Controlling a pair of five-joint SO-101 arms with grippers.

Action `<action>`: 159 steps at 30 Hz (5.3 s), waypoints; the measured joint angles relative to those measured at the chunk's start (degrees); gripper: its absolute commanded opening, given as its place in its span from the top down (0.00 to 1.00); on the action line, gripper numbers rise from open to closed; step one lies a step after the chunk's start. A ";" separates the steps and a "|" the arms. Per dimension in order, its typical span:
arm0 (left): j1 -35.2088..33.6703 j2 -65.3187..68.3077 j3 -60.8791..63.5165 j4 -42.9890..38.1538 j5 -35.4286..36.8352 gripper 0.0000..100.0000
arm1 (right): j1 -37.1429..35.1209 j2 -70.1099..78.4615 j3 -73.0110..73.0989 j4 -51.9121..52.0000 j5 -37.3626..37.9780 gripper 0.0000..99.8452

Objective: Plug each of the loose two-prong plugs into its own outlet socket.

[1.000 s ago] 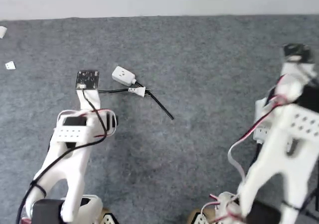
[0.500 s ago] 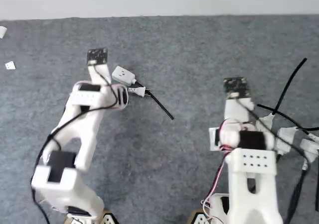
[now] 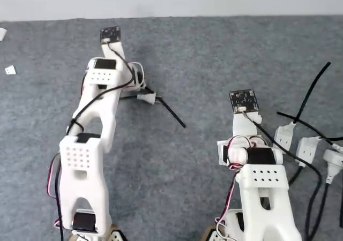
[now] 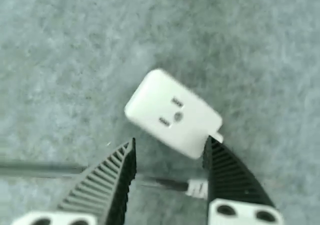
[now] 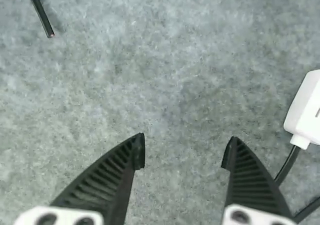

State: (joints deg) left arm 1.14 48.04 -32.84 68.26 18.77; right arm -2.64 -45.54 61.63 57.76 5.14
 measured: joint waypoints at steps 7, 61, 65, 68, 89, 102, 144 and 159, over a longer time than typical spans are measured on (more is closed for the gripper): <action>0.09 13.10 -22.51 9.76 7.30 0.79 | -1.14 0.00 0.53 0.00 0.00 0.76; 2.20 30.68 -60.40 30.77 -1.67 0.89 | -1.67 0.00 1.05 0.00 1.05 0.76; -0.70 30.68 -60.40 30.77 -2.02 0.77 | -1.67 0.00 1.05 0.00 1.05 0.76; -2.11 29.80 -59.60 30.77 -2.29 0.78 | -1.58 0.00 1.05 0.00 1.05 0.76; -1.85 1.67 -16.44 30.77 -9.85 0.85 | -1.67 0.00 1.41 0.00 1.05 0.76; -1.85 -18.99 12.66 19.52 -12.40 0.85 | -1.58 0.00 2.55 -2.46 1.05 0.76; 4.22 -44.92 67.60 -10.11 -2.81 0.86 | -3.16 0.00 2.64 -2.64 1.14 0.76; 3.69 -43.34 65.93 -10.11 -2.90 0.86 | -3.16 0.00 2.64 -2.64 1.14 0.76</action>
State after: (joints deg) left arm 4.84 4.70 33.10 58.15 15.87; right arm -5.80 -45.54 64.26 55.12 6.29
